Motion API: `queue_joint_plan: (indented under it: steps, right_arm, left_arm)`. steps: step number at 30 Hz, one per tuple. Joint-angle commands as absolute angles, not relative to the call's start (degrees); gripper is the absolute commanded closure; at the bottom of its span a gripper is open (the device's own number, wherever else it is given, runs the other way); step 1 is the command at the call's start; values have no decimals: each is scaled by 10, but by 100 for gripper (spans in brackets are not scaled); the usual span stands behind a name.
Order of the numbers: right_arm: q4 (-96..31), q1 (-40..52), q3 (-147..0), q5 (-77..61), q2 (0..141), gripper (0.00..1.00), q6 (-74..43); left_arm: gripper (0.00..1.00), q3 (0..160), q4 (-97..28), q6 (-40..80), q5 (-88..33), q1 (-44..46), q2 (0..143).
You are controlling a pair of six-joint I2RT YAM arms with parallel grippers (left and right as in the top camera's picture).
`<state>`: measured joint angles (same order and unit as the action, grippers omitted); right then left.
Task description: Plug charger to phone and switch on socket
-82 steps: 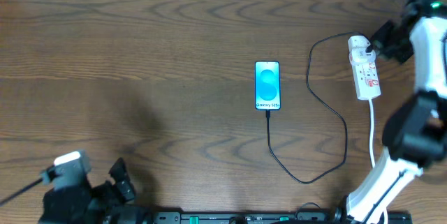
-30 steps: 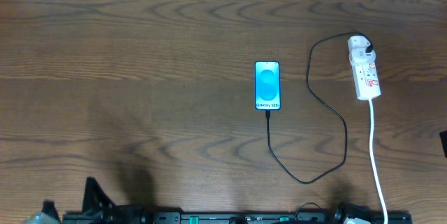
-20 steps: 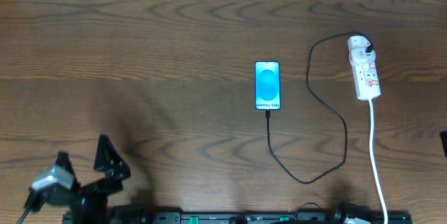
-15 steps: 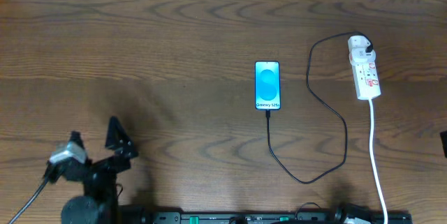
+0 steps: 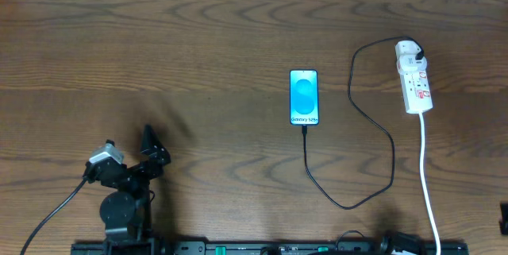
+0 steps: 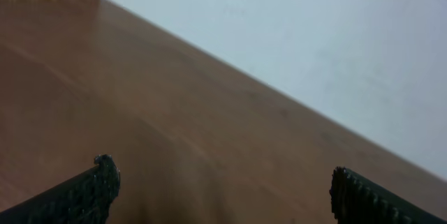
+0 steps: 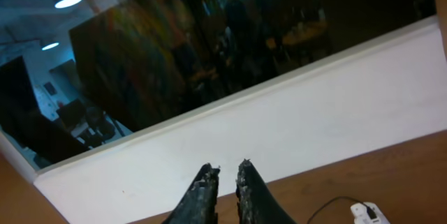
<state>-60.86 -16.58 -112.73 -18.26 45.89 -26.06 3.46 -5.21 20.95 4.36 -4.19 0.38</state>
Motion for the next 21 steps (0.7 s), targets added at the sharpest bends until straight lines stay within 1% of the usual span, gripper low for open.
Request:
queue_joint_plan:
  steps: [1,8,12,21]
  right_arm:
    - [-609,-164,-1126,-182,439,90,-241]
    - [-609,-164,-1127,-179,410,86,-230]
    - [-609,-164,-1127,-163,400,82,-230]
    - [-609,-164,-1127,-151,399,81,-230]
  left_arm:
    - [2,19,-46,200,38,-44,2]
    - [2,3,-37,200,39,-44,3]
    - [2,3,-38,200,39,-44,3]
    - [2,3,-38,200,38,-44,3]
